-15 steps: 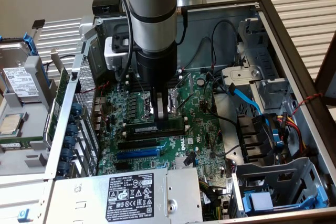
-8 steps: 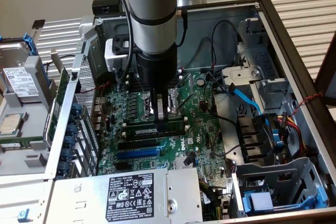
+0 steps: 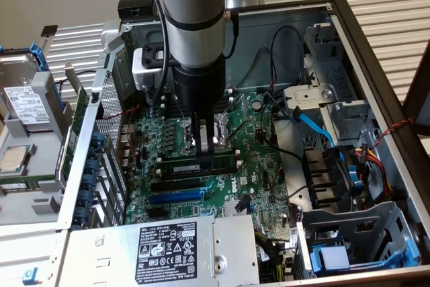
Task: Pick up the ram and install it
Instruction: 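Insert the ram into the slot, then press down the ram until it locks into place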
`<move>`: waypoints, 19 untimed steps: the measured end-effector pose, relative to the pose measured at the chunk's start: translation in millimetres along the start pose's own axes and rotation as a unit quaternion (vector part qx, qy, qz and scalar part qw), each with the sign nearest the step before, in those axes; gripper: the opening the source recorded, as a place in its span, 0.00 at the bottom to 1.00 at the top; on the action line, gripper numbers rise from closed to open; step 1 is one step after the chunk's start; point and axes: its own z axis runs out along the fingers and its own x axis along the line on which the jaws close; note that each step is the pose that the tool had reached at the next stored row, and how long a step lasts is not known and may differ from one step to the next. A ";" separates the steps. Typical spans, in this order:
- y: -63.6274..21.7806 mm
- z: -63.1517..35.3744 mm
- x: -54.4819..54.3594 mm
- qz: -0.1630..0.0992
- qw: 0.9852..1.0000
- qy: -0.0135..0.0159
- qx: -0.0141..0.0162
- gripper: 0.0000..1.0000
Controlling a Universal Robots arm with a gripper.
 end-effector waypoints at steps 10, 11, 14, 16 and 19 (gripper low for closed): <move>3.9 -9.3 -0.2 0.000 1.000 0.000 0.000 0.28; 4.0 -9.5 -0.2 0.000 1.000 0.000 0.000 0.28; 4.2 -10.1 -0.2 0.000 1.000 0.000 0.000 0.28; 4.3 -10.4 -0.2 0.000 1.000 0.000 0.000 0.28; 5.0 -10.9 -0.2 0.000 1.000 0.000 0.000 0.28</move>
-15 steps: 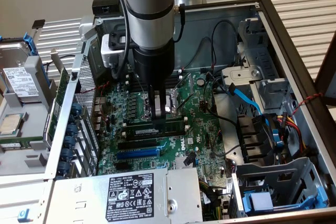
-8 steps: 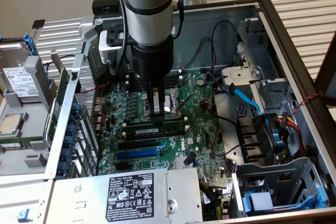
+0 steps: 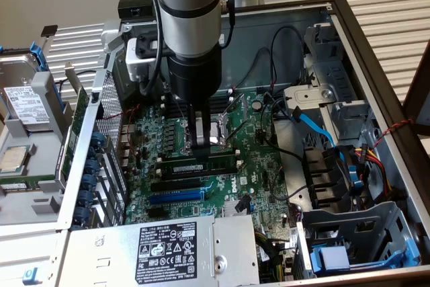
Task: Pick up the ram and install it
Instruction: 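Press down the ram until it locks into place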
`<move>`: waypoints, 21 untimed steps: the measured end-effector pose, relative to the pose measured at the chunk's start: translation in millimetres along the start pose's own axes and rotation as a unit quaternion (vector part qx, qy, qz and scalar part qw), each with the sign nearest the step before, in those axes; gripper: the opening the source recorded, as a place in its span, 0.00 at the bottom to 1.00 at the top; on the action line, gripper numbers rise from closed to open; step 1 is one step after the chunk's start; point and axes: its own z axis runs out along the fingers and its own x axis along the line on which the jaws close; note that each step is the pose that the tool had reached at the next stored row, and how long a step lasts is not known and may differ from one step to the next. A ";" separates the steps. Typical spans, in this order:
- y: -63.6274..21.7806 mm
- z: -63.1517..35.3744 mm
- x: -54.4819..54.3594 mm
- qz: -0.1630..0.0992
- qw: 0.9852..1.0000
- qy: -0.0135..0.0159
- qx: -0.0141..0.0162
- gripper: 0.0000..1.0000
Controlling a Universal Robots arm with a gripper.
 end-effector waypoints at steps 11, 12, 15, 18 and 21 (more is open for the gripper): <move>4.5 -3.4 -0.1 0.000 1.000 0.000 0.000 0.13; 5.2 -3.3 -0.1 0.000 1.000 0.000 0.000 0.11; 7.1 -3.2 -0.1 0.000 1.000 0.000 0.000 0.11; 7.6 -2.1 0.0 0.000 1.000 0.000 0.000 0.11; 7.7 0.7 0.0 0.000 1.000 0.000 0.000 0.11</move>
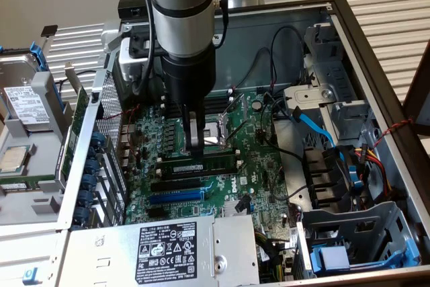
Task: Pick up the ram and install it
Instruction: 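Press down the ram until it locks into place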
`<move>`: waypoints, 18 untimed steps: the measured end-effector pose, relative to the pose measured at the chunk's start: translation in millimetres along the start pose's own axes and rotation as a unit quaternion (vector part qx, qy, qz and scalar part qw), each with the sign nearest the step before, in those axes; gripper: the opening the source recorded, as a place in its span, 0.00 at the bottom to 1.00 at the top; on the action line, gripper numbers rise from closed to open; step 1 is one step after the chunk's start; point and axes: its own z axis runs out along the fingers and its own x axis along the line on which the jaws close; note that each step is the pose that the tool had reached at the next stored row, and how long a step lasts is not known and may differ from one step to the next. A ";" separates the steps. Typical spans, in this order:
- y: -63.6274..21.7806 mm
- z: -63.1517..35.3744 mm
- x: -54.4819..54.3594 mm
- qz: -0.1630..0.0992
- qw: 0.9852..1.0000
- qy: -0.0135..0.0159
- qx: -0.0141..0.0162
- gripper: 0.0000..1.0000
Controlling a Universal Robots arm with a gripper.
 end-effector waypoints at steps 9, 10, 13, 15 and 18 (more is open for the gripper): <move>-0.1 2.5 -2.1 0.000 1.000 0.000 0.000 0.11; -0.1 2.6 -2.1 0.000 1.000 0.000 0.000 0.11; -0.1 3.4 -2.1 0.000 1.000 0.000 0.000 0.11; 0.0 4.2 -2.1 0.000 1.000 0.000 0.000 0.11; 0.0 5.2 -2.1 0.000 1.000 0.000 0.000 0.11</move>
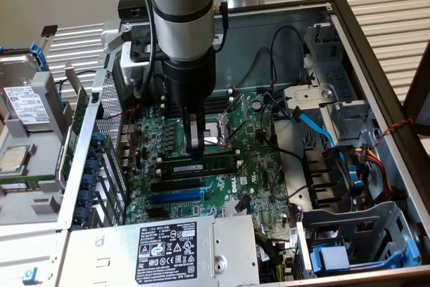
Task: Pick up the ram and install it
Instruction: 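Press down the ram until it locks into place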
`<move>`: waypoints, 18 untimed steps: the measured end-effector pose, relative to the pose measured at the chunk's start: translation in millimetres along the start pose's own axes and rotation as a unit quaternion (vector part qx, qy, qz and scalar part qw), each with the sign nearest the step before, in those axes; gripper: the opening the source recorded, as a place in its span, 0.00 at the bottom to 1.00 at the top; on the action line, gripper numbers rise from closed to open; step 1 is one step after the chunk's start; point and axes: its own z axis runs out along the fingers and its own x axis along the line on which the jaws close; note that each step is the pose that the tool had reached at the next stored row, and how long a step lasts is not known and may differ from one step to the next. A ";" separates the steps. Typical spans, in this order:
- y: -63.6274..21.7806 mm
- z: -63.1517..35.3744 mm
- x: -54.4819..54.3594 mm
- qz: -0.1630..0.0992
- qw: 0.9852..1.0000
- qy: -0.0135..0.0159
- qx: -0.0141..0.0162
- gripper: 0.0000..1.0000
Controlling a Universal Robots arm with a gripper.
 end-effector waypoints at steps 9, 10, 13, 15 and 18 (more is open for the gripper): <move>0.0 3.3 0.1 0.000 1.000 0.000 0.000 0.11; 0.0 3.6 0.1 0.000 1.000 0.000 0.000 0.11; 0.0 4.2 0.1 0.000 1.000 0.000 0.000 0.11; 0.0 4.3 0.1 0.000 1.000 0.000 0.000 0.11; 0.0 4.2 0.1 0.000 1.000 0.000 0.000 0.11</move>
